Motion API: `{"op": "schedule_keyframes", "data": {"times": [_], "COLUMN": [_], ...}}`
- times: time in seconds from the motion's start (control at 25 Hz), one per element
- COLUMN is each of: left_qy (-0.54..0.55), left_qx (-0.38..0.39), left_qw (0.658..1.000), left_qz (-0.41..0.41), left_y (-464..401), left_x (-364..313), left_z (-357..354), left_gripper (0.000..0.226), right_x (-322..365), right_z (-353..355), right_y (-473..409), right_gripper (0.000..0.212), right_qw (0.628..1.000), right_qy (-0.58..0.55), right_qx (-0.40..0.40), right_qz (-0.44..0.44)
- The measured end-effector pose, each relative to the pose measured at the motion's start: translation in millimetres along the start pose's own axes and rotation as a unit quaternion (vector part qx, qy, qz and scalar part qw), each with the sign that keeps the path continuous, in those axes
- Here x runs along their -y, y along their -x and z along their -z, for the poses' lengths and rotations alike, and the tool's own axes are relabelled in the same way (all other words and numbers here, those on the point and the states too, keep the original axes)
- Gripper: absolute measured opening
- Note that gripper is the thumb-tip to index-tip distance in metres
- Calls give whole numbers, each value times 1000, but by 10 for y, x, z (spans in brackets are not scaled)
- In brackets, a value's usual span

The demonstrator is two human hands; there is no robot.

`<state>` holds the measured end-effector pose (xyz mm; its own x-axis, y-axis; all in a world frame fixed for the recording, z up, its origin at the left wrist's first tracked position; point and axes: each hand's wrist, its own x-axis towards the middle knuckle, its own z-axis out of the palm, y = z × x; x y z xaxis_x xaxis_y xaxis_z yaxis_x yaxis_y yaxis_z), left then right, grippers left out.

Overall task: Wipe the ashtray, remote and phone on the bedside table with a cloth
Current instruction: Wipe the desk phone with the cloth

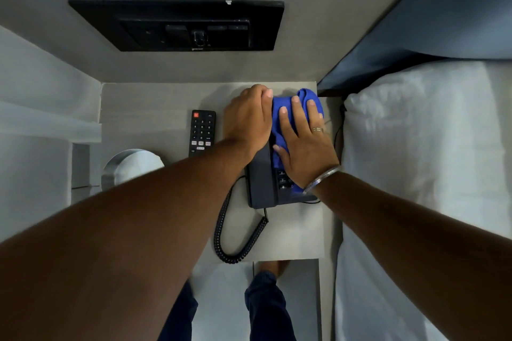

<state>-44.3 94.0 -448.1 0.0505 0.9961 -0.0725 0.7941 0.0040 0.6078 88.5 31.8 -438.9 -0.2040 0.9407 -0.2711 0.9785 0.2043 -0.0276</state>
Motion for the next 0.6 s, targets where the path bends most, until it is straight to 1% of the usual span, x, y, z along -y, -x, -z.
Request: {"op": "schedule_keyframes", "data": {"times": [0.08, 0.16, 0.28, 0.36, 0.4, 0.44, 0.52, 0.56, 0.6], "left_qy": [-25, -40, -46, -50, -54, -58, -66, -69, -70], "left_qx": [1, 6, 32, 46, 53, 58, 59, 58, 60], "left_qw": [1000, 999, 998, 998, 997, 996, 996, 996, 996], "left_qz": [-2, -7, -16, -17, -19, -21, -23, -22, -20], "left_y": [-22, -10, -6, -15, -19, -25, -32, -34, -32], "left_x": [8, -24, -21, -29, -36, -38, -30, -23, -23], "left_z": [-30, -35, -11, 3, 0, -4, -14, -13, -13], "left_gripper": [40, 41, 35, 35, 35, 36, 37, 38, 40], "right_x": [7, 76, 107, 81, 74, 78, 68, 33, -12], "right_z": [-159, -314, -446, -453, -436, -413, -354, -323, -293], "right_y": [180, 563, 1152, 1398, 1468, 1497, 1459, 1408, 1341], "right_gripper": [72, 79, 91, 95, 96, 97, 96, 90, 80], "right_qw": [999, 996, 990, 988, 990, 992, 983, 972, 960], "right_qy": [21, 14, 8, -9, -24, -45, -103, -137, -176], "right_qx": [-21, -14, 37, 78, 95, 108, 116, 116, 113], "right_qz": [40, 90, 137, 132, 100, 43, -103, -155, -184]}}
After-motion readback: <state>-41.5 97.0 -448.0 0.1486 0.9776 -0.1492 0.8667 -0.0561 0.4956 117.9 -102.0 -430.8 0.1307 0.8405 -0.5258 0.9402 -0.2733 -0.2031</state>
